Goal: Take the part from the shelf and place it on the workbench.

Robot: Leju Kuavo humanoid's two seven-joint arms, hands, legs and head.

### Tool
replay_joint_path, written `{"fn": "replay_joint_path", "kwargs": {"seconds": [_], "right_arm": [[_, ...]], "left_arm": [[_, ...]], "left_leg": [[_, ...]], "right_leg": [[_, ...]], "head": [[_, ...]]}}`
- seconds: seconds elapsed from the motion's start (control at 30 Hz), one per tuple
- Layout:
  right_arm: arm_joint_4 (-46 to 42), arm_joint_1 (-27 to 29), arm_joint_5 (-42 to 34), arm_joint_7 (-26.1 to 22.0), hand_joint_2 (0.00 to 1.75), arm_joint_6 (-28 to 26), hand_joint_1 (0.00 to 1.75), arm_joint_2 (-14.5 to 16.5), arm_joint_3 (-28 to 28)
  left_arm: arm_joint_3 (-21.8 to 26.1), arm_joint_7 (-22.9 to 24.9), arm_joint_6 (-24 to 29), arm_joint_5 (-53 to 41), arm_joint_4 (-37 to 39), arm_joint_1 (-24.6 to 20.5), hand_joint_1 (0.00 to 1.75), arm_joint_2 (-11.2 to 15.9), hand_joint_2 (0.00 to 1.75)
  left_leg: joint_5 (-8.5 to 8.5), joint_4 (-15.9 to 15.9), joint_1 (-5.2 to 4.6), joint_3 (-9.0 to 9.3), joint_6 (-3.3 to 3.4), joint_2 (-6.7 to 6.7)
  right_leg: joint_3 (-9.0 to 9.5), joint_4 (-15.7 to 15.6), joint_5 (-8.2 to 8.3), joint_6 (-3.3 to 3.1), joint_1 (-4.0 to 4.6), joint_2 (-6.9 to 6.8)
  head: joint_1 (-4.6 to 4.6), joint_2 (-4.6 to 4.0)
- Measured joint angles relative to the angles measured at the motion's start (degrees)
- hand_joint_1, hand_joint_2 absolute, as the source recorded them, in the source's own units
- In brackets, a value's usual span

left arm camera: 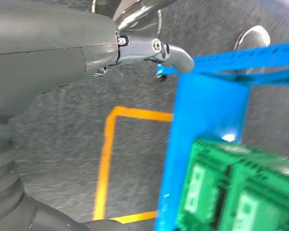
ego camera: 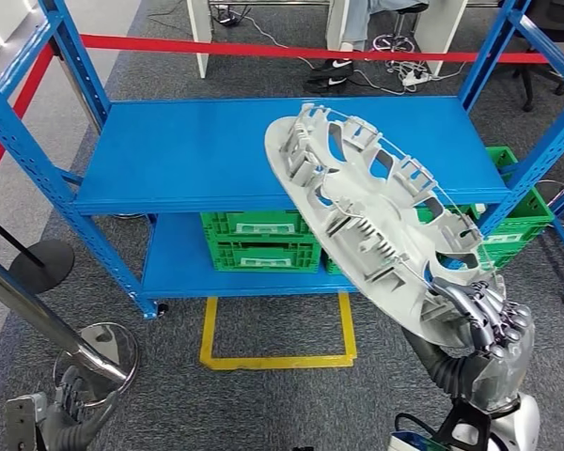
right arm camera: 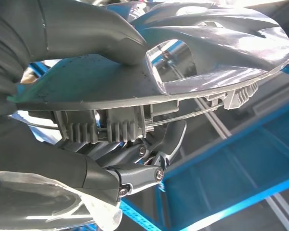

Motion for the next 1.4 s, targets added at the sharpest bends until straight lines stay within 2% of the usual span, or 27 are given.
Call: {"fn": "replay_joint_path", "kwargs": {"seconds": [0.03, 0.1, 0.17, 0.2, 0.27, 0.3, 0.37, 0.43, 0.47, 0.5, 0.53, 0.6, 0.67, 0.7, 0.77, 0.8, 0.83, 0.93, 0.97, 1.0, 1.07, 1.13, 1.2, 1.23, 1.3, 1.33, 1.4], "right_arm": [[-0.16, 0.36, 0.02, 0.24, 1.75, 0.0, 1.75, 0.0, -0.14], [-0.62, 0.92, 0.08, 0.8, 1.75, 0.0, 1.75, -0.01, -0.47], [-1.22, 1.43, 0.2, 1.5, 1.75, -0.01, 1.75, -0.02, -0.72], [-1.48, 1.74, 0.27, 1.92, 1.75, -0.02, 1.75, -0.02, -0.79], [-1.79, 2.55, 0.33, 2.73, 1.75, -0.02, 1.75, -0.02, -0.92], [-1.86, 2.95, 0.35, 3.14, 1.75, -0.02, 1.75, -0.02, -0.99], [-2.05, 3.77, 0.36, 3.94, 1.75, -0.02, 1.75, -0.02, -1.17], [-2.34, 4.6, 0.39, 4.48, 1.75, -0.02, 1.75, -0.02, -1.39], [-2.5, 5.01, 0.46, 4.62, 1.75, -0.02, 1.75, -0.02, -1.53], [-2.68, 5.41, 0.56, 4.73, 1.75, -0.02, 1.75, -0.02, -1.69], [-2.88, 5.83, 0.73, 4.88, 1.75, -0.02, 1.75, -0.02, -1.86], [-3.37, 6.69, 1.21, 5.34, 1.75, -0.03, 1.75, -0.02, -2.2], [-3.96, 7.47, 1.75, 5.78, 1.75, -0.04, 1.75, -0.02, -2.54], [-4.26, 7.8, 1.99, 5.92, 1.75, -0.05, 1.75, -0.02, -2.72], [-4.81, 8.46, 2.49, 6.24, 1.75, -0.07, 1.75, -0.02, -3.07], [-5.07, 8.84, 2.74, 6.42, 1.75, -0.08, 1.75, -0.02, -3.25], [-5.34, 9.26, 3.04, 6.6, 1.75, -0.08, 1.75, 0.01, -3.41], [-5.89, 10.28, 3.71, 6.95, 1.75, -0.09, 1.75, 0.07, -3.96], [-5.98, 10.51, 3.76, 7.03, 1.75, -0.09, 1.75, 0.07, -4.13], [-6.07, 10.68, 3.8, 7.11, 1.75, -0.09, 1.75, 0.07, -4.26], [-6.26, 10.94, 3.99, 7.35, 1.75, -0.09, 1.75, 0.07, -4.49], [-6.61, 11.06, 4.26, 7.63, 1.75, -0.09, 1.75, 0.08, -4.68], [-7.06, 11.13, 4.39, 7.75, 1.75, -0.09, 1.75, 0.11, -4.83], [-7.21, 11.2, 4.39, 7.76, 1.75, -0.09, 1.75, 0.14, -4.86], [-7.34, 11.37, 4.36, 7.78, 1.75, -0.09, 1.75, 0.24, -4.89], [-7.36, 11.43, 4.33, 7.8, 1.75, -0.09, 1.75, 0.31, -4.9], [-7.38, 11.51, 4.24, 7.83, 1.75, -0.09, 1.75, 0.43, -4.94]], "left_arm": [[-0.54, 0.21, 0.11, 0.3, 0.17, 0.02, 0.0, 0.24, 1.75], [-1.55, 0.67, 0.54, 0.89, 0.35, 0.03, 0.0, 0.73, 1.75], [-2.48, 1.1, 0.97, 1.33, 0.39, 0.02, 0.0, 1.28, 1.75], [-2.95, 1.31, 1.14, 1.49, 0.4, 0.01, 0.0, 1.53, 1.75], [-3.7, 1.68, 1.46, 1.73, 0.46, 0.03, 0.0, 2.09, 1.75], [-3.99, 1.95, 1.66, 1.86, 0.52, 0.1, 0.0, 2.32, 1.75], [-4.4, 2.78, 2.09, 2.48, 0.84, 0.15, 0.0, 2.75, 1.75], [-4.59, 3.9, 2.63, 3.38, 1.69, 0.01, 0.0, 2.96, 1.75], [-4.56, 4.46, 2.89, 3.79, 2.4, -0.14, 0.0, 3.06, 1.75], [-4.5, 5.04, 3.16, 4.18, 3.29, -0.3, 0.0, 3.17, 1.75], [-4.35, 5.65, 3.38, 4.46, 4.33, -0.46, 0.0, 3.28, 1.75], [-3.79, 6.95, 3.64, 4.5, 6.73, -0.78, 0.0, 3.44, 1.75], [-3.05, 7.96, 3.66, 3.43, 9.45, -1.13, 0.0, 3.5, 1.75], [-2.7, 8.36, 3.61, 2.47, 10.97, -1.28, 0.0, 3.52, 1.75], [-2.12, 9.37, 3.5, 0.0, 14.14, -1.46, 0.0, 3.51, 1.75], [-1.89, 9.91, 3.48, -1.28, 15.66, -1.52, 0.0, 3.46, 1.75], [-1.65, 10.4, 3.48, -2.46, 17.1, -1.55, 0.0, 3.42, 1.75], [-0.82, 11.03, 3.55, -4.46, 20.67, -1.63, 0.0, 3.35, 1.75], [-0.58, 11.09, 3.58, -4.68, 21.57, -1.65, 0.0, 3.34, 1.75], [-0.39, 11.15, 3.58, -4.84, 22.29, -1.68, 0.0, 3.33, 1.75], [-0.12, 11.33, 3.42, -5.26, 23.38, -1.76, 0.0, 3.29, 1.75], [0.16, 11.5, 3.03, -5.92, 24.08, -1.95, 0.0, 3.23, 1.75], [0.41, 11.62, 2.3, -6.45, 24.47, -2.21, 0.0, 3.2, 1.75], [0.53, 11.75, 1.76, -6.58, 24.66, -2.39, 0.0, 3.2, 1.75], [0.86, 12.22, 0.26, -6.74, 25.26, -2.8, 0.0, 3.25, 1.75], [1.04, 12.5, -0.57, -6.84, 25.65, -2.94, 0.0, 3.26, 1.75], [1.25, 13.03, -1.95, -7.14, 26.32, -3.13, 0.0, 3.22, 1.75]], "left_leg": [[0.59, 0.13, -0.19, -0.91, 0.0, 0.0], [1.6, 0.47, -0.49, -2.42, -0.13, -0.03], [2.61, 0.84, -0.75, -3.39, -0.44, -0.03], [3.13, 0.95, -0.81, -3.75, -0.66, -0.02], [3.92, 1.09, -0.76, -4.32, -1.14, -0.1], [3.23, 1.48, -0.71, -4.62, -1.5, -0.18], [-1.45, 5.04, -0.33, -5.56, -2.34, -0.32], [-7.28, 12.11, 0.26, -6.71, -3.14, -0.3], [-8.36, 15.3, 0.51, -6.93, -3.42, -0.29], [-7.96, 17.22, 0.73, -6.59, -3.64, -0.29], [-6.46, 17.2, 0.91, -5.45, -3.77, -0.28], [-3.59, 11.59, 1.12, -0.63, -3.7, -0.29], [-4.03, 3.59, 1.0, 4.58, -3.22, -0.33], [-4.77, 1.2, 0.86, 5.87, -2.94, -0.35], [-4.84, -0.22, 0.72, 5.9, -2.2, -0.3], [-4.33, -0.31, 0.73, 5.41, -1.74, -0.19], [-3.69, -0.42, 0.78, 4.86, -1.2, -0.07], [-1.65, -0.47, 0.67, 2.57, -0.32, 0.19], [-0.92, -0.43, 0.57, 1.65, -0.27, 0.23], [-0.21, -0.35, 0.48, 0.71, -0.28, 0.25], [1.04, -0.07, 0.38, -1.17, -0.46, 0.29], [2.04, 0.57, 0.26, -2.76, -0.85, 0.22], [3.0, 1.15, 0.06, -3.77, -1.39, 0.11], [3.56, 1.24, -0.01, -4.08, -1.66, 0.07], [4.15, 1.35, 0.08, -4.63, -2.24, -0.05], [2.89, 2.13, 0.15, -5.02, -2.59, -0.13], [-2.8, 6.68, 0.42, -6.09, -3.3, -0.25]], "right_leg": [[1.59, -0.79, 1.56, -0.3, 0.18, 0.0], [7.29, -7.41, 3.99, -1.18, 0.71, 0.04], [13.11, -15.68, 3.2, -1.79, 1.14, 0.05], [14.54, -18.15, 2.46, -1.91, 1.29, 0.04], [14.27, -19.4, 2.5, -2.26, 1.22, -0.09], [13.69, -19.46, 2.96, -2.64, 1.09, -0.19], [12.44, -19.59, 4.2, -3.44, 0.82, -0.47], [11.13, -19.43, 5.47, -3.75, 0.86, -0.58], [10.37, -19.21, 6.09, -3.7, 0.86, -0.62], [9.5, -18.89, 6.68, -3.6, 0.84, -0.63], [8.48, -18.46, 7.2, -3.46, 0.82, -0.63], [6.49, -17.47, 7.99, -3.06, 0.77, -0.63], [5.21, -16.6, 8.65, -2.48, 0.86, -0.64], [4.8, -16.38, 9.07, -2.11, 0.86, -0.67], [4.26, -16.32, 9.88, -1.27, 0.72, -0.7], [3.9, -16.07, 9.45, -0.91, 0.61, -0.6], [3.35, -15.13, 7.98, -0.63, 0.55, -0.46], [0.77, -6.13, -0.18, -0.18, 0.51, -0.08], [0.32, -2.68, -1.59, -0.08, 0.51, -0.04], [0.49, -0.5, -1.53, -0.01, 0.51, -0.03], [3.52, -1.82, 1.72, -0.08, 0.51, -0.02], [10.0, -9.68, 3.6, -0.31, 0.55, 0.01], [15.18, -17.41, 2.32, -0.82, 0.64, 0.09], [16.08, -19.23, 1.75, -1.14, 0.74, 0.11], [15.0, -19.45, 2.21, -1.92, 0.71, -0.03], [14.39, -19.35, 2.76, -2.39, 0.64, -0.13], [13.0, -19.18, 3.97, -3.17, 0.56, -0.34]], "head": [[0.0, 0.0], [-0.02, 0.0], [-0.06, 0.0], [-0.08, 0.0], [-0.04, 0.0], [-0.08, 0.0], [-0.2, 0.0], [-0.36, 0.0], [-0.38, 0.0], [-0.38, 0.0], [-0.38, 0.0], [-0.38, 0.0], [-0.36, 0.0], [-0.34, 0.0], [-0.33, 0.0], [-0.34, 0.0], [-0.26, 0.0], [0.0, 0.0], [-0.01, 0.0], [-0.01, 0.0], [-0.03, 0.0], [0.01, 0.0], [-0.02, 0.0], [-0.07, 0.0], [-0.15, 0.0], [-0.23, 0.0], [-0.41, 0.0]]}}
